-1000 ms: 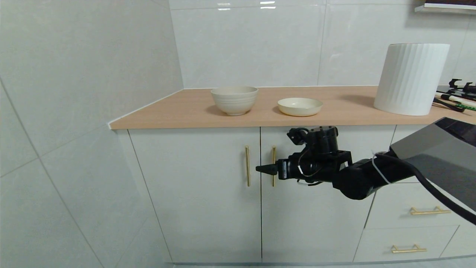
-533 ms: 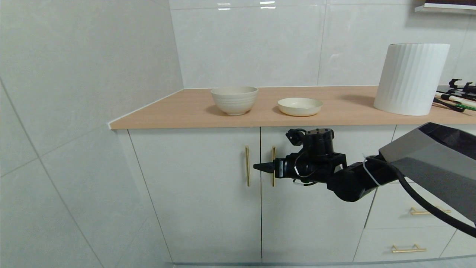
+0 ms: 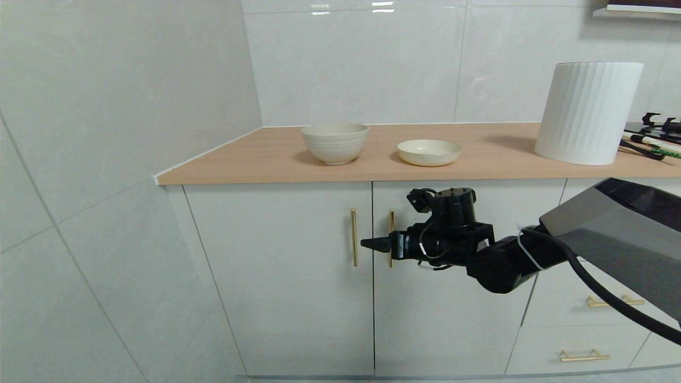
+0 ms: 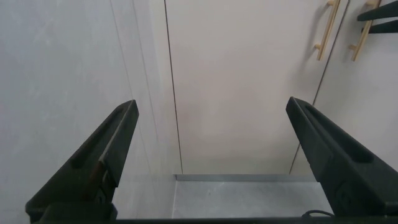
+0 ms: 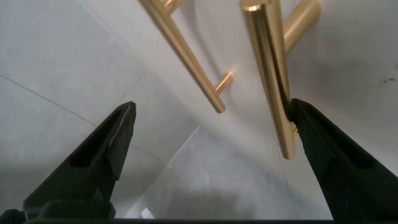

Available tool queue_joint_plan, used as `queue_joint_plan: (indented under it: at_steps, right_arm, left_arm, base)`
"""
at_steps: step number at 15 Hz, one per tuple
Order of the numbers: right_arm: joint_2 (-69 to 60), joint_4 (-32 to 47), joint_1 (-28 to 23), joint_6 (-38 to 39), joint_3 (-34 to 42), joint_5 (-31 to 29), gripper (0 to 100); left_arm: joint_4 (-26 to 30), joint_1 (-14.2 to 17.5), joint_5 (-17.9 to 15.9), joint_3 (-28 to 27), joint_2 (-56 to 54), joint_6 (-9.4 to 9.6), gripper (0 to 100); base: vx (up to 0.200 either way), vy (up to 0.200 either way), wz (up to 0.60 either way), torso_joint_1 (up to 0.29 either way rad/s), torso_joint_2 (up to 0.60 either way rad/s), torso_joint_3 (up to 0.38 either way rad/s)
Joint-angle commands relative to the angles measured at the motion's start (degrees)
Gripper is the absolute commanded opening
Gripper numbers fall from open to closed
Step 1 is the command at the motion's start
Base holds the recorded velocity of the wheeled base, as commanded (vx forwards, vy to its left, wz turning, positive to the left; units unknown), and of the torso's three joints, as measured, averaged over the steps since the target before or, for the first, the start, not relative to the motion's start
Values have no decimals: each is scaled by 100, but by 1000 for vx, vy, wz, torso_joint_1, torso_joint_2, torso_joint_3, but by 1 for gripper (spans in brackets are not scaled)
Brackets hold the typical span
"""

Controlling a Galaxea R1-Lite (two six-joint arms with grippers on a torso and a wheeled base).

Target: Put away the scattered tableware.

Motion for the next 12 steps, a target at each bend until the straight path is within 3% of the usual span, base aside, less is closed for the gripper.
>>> queue_joint_plan:
  at_steps: [1,8,12]
  right_arm:
    - [-61,13,63,1,90,30,100]
    - [-633,4,230,-8,784,285,100]
    - [-1353,-506,283,9,1980,672,100]
  left_arm:
    - [-1,1,1,0,0,-1,100]
    - [-1,1,1,0,0,-1,100]
    - [-1,1,1,0,0,-1,100]
  base:
    - [0,0,0,0,0,0]
    - [0,0,0,0,0,0]
    - [0,0,0,0,0,0]
